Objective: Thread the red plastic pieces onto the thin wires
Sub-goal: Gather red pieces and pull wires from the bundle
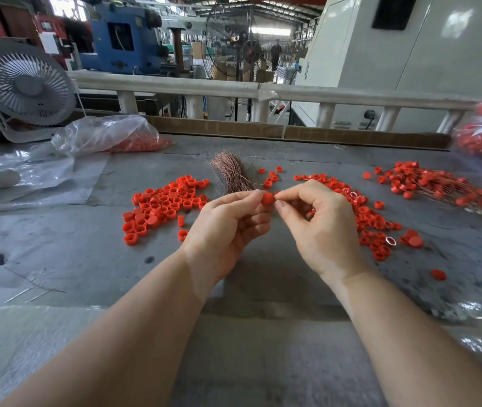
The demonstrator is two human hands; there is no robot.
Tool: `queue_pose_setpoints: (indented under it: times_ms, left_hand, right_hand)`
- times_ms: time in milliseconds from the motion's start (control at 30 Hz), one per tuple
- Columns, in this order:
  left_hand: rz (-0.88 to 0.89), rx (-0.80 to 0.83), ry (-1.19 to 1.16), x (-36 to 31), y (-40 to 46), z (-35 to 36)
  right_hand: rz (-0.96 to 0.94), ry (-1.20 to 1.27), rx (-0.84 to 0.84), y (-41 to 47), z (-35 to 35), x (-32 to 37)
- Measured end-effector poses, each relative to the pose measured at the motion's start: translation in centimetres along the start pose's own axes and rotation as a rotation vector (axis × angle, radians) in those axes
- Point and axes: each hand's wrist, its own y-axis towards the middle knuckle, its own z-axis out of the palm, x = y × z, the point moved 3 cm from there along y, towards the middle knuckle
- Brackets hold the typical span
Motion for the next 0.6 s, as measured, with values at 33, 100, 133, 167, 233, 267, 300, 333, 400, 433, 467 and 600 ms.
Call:
queue_pose_setpoints:
  times_ms: [33, 100, 133, 167, 233, 267, 300, 333, 400, 433, 467, 600]
  left_hand:
    - [0.032, -0.011, 0.013, -0.05, 0.0, -0.11]
    - [0.082, -0.036, 0.062, -0.1, -0.03, -0.35]
    - [0.11, -0.045, 0.105, -0.12, -0.01, -0.42]
    - [0.143, -0.05, 0.158, -0.06, -0.03, -0.43]
    - [0.225, -0.056, 0.286, -0.05, -0.15, -0.27]
    - [0.273, -0.056, 0.357, -0.08, -0.26, -0.18]
    - [0.317, -0.054, 0.419, -0.12, -0.37, -0.08]
    - [0.354, -0.049, 0.463, -0.17, -0.47, 0.0]
    - [0.393, -0.042, 0.479, -0.28, -0.57, 0.1]
    - [0.399, -0.039, 0.459, -0.33, -0.59, 0.1]
    - [0.4, -0.034, 0.437, -0.36, -0.55, 0.11]
    - [0.411, -0.003, 0.435, -0.42, -0.51, 0.24]
  right_hand:
    - [0.004, -0.003, 0.006, -0.02, 0.02, -0.01]
    - [0.022, -0.003, 0.009, -0.06, 0.01, -0.05]
    - [0.032, -0.002, 0.002, -0.05, -0.04, -0.08]
    - [0.039, 0.0, -0.009, -0.07, -0.12, -0.18]
    - [0.046, 0.005, -0.034, -0.02, -0.3, -0.35]
    - [0.047, 0.005, -0.038, -0.01, -0.36, -0.39]
    - [0.047, 0.003, -0.034, 0.01, -0.36, -0.38]
    - [0.048, 0.002, -0.025, 0.0, -0.31, -0.34]
    - [0.062, 0.023, -0.007, 0.0, -0.21, -0.29]
    - [0.076, 0.049, -0.004, 0.03, -0.2, -0.3]
    - [0.092, 0.087, -0.002, 0.08, -0.22, -0.34]
    - [0.144, 0.227, 0.023, 0.25, -0.22, -0.44]
